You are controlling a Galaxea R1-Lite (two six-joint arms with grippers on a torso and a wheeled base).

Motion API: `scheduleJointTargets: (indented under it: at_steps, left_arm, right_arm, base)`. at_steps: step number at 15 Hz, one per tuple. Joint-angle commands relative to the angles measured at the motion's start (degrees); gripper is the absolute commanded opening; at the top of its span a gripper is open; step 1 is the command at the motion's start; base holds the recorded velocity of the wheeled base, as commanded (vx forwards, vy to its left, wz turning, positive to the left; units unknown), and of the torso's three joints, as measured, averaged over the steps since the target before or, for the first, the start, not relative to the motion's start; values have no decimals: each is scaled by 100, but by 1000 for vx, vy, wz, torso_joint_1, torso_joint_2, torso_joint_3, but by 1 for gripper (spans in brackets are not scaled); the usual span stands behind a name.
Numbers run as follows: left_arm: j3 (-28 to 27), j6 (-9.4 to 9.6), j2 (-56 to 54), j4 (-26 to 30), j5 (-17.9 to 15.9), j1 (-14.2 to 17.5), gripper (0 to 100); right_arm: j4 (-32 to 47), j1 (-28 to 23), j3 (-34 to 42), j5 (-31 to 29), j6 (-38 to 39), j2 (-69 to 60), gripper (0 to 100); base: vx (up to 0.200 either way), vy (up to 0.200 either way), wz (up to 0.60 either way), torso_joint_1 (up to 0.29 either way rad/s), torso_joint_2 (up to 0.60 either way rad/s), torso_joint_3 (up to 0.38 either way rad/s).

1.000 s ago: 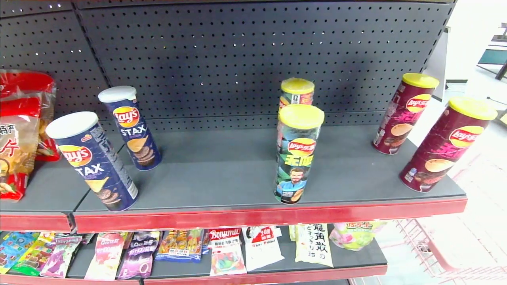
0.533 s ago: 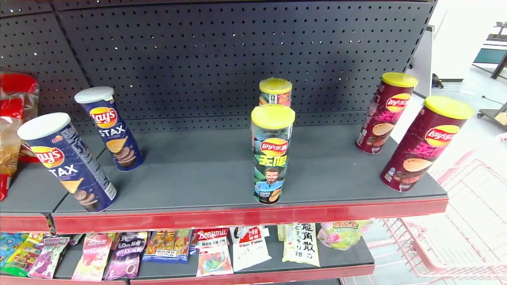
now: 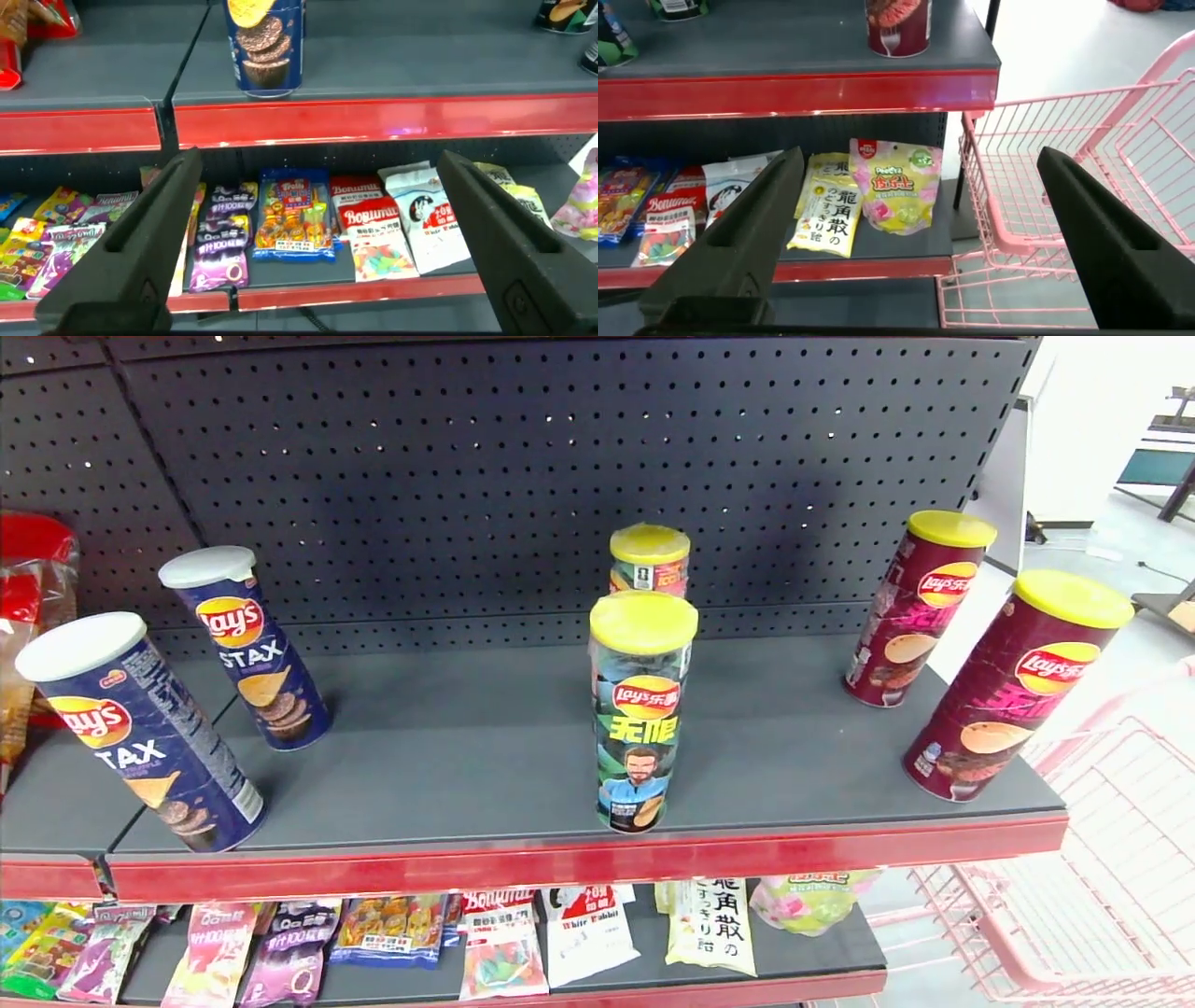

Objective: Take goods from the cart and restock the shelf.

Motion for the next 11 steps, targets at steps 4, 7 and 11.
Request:
scheduleJointTargets:
  at_steps: [4,7,11]
  left_arm:
    - [1,-10,2,0,-1,5,100]
    - [1,-10,2,0,-1,5,100]
    - [1,-1,2,0,-1,5,100]
  right_arm:
    - [-1,2,0,11,-4,-2,100]
    - [-1,2,0,2,13,-2,100]
    - [-1,2,0,2,4,-2,100]
  base:
    - [0,0,0,0,0,0]
    - [0,0,0,0,0,0]
    - [0,0,0,0,0,0]
